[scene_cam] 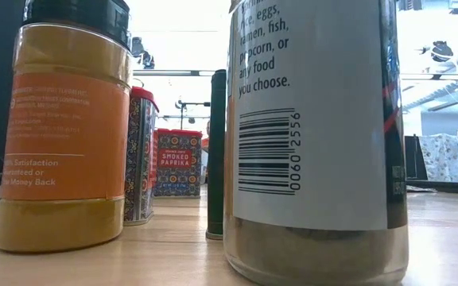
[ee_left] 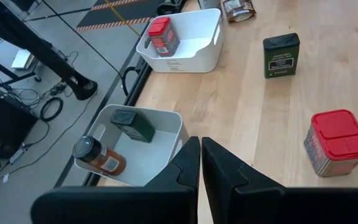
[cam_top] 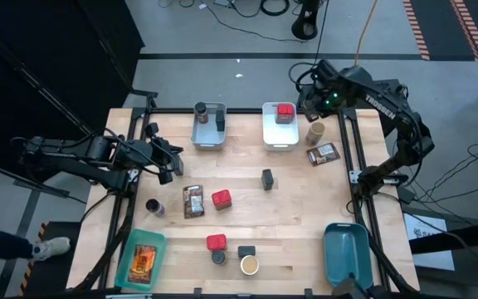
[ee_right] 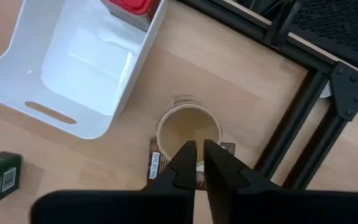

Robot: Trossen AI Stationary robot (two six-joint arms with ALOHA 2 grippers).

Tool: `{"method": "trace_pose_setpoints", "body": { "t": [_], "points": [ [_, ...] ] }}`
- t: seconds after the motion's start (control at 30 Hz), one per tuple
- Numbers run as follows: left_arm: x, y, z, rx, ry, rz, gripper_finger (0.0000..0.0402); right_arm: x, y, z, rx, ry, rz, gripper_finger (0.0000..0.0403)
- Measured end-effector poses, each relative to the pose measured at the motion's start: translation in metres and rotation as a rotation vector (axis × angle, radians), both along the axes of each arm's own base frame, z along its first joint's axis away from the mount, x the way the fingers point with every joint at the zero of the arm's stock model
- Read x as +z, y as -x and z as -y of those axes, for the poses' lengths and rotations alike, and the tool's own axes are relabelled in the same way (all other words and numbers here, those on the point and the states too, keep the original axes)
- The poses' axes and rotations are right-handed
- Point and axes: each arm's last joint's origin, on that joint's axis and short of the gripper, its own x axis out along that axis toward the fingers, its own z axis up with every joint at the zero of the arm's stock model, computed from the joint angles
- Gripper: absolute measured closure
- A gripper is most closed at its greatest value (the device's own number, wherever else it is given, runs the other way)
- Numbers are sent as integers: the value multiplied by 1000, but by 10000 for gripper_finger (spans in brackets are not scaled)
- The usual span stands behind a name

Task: Sort spices by type
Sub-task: Put the gold spice bottle into the blue bin

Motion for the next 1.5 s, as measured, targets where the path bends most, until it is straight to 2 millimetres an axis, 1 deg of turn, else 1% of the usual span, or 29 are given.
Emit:
{"method": "trace_pose_setpoints", "body": {
  "t": [0.1, 0.17, 0.23, 0.47, 0.53, 0.63, 0.73, 0.9, 1.1, 1.5],
  "points": [
    [0, 0, 0, 0, 0, 0, 381, 0, -2, -1, 14, 2, 0, 350],
    [0, 0, 0, 0, 0, 0, 382, 0, -2, -1, 2, 2, 2, 321],
    [0, 0, 0, 0, 0, 0, 382, 0, -2, -1, -29, -2, 7, 287],
    [0, 0, 0, 0, 0, 0, 381, 0, -3, 0, -49, -1, 21, 169],
    [0, 0, 0, 0, 0, 0, 381, -2, -4, 0, -55, -29, 48, 145],
    [0, 0, 0, 0, 1, 0, 382, -10, -4, -1, -81, -63, 42, 121],
    [0, 0, 0, 0, 0, 0, 381, -21, -2, -3, -108, -92, 16, 110],
    [0, 0, 0, 0, 0, -1, 382, -37, -1, -3, -134, -103, 3, 108],
    [0, 0, 0, 0, 0, -1, 381, -44, -3, 1, -148, -74, 36, 108],
    [0, 0, 0, -1, -1, -1, 382, -66, -1, 0, -167, -76, 25, 108]
  ]
}}
